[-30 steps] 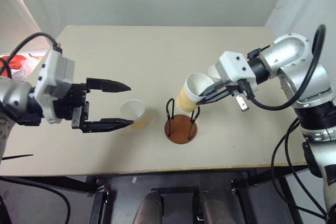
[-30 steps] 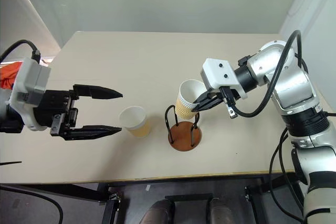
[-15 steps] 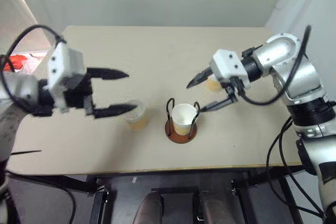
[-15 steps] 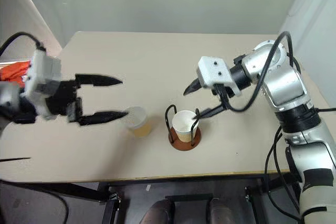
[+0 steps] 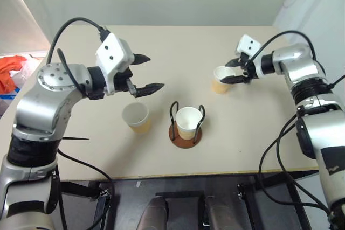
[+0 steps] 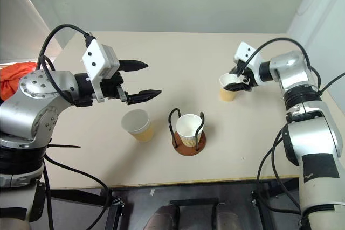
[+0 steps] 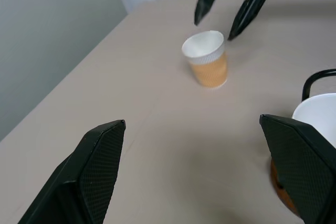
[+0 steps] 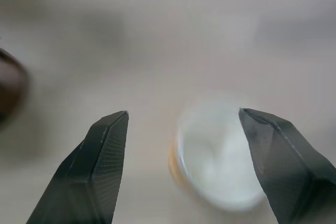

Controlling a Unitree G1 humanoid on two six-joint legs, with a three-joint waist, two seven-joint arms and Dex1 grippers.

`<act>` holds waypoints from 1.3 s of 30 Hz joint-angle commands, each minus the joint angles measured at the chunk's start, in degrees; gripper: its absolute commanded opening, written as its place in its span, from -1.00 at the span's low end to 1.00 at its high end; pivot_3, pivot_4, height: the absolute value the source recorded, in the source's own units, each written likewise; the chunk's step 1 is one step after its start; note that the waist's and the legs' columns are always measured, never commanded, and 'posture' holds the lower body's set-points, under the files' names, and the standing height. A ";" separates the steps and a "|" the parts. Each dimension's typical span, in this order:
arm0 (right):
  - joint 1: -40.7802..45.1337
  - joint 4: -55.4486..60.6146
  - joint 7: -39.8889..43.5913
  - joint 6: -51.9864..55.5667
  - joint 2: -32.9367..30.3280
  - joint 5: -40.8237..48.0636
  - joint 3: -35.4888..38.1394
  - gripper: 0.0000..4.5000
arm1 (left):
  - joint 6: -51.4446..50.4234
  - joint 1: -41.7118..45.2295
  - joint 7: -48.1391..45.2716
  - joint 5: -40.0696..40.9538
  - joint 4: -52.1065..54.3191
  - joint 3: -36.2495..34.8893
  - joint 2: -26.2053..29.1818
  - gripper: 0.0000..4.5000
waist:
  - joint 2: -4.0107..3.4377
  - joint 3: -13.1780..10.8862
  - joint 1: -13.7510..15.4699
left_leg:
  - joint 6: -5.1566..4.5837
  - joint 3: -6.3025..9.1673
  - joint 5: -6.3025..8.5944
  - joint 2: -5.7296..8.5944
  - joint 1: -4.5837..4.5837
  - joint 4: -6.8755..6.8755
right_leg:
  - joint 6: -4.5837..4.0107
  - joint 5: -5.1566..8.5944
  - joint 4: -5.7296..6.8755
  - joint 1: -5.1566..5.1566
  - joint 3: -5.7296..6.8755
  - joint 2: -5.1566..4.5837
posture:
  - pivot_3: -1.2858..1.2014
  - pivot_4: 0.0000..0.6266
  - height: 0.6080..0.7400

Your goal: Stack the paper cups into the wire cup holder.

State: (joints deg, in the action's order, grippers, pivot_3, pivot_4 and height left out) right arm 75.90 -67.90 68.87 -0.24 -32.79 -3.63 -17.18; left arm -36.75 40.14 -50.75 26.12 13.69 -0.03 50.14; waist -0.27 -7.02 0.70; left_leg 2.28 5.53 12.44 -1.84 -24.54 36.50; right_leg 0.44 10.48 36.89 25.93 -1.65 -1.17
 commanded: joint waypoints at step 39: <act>-11.13 71.92 23.63 26.04 -5.47 26.47 4.17 -0.99 | -5.96 -15.31 -21.52 22.47 5.02 -32.61 14.89 1.00 | 0.06 0.01 -0.44 | 0.35 0.08 -0.01 -0.23 0.15 0.06 | -1.14 0.82 0.00 -0.33 0.02 0.42 | 0.03 -0.52 1.00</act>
State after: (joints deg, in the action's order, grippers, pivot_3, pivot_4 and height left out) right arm 63.98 -2.07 92.29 23.07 -36.82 19.89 -13.72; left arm -41.67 24.74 -70.10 44.82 17.30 -29.29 63.92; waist -0.21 -7.02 0.27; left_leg 2.56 5.61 12.47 -2.07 -24.39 36.56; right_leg -0.67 11.28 36.92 25.61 -1.64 -0.75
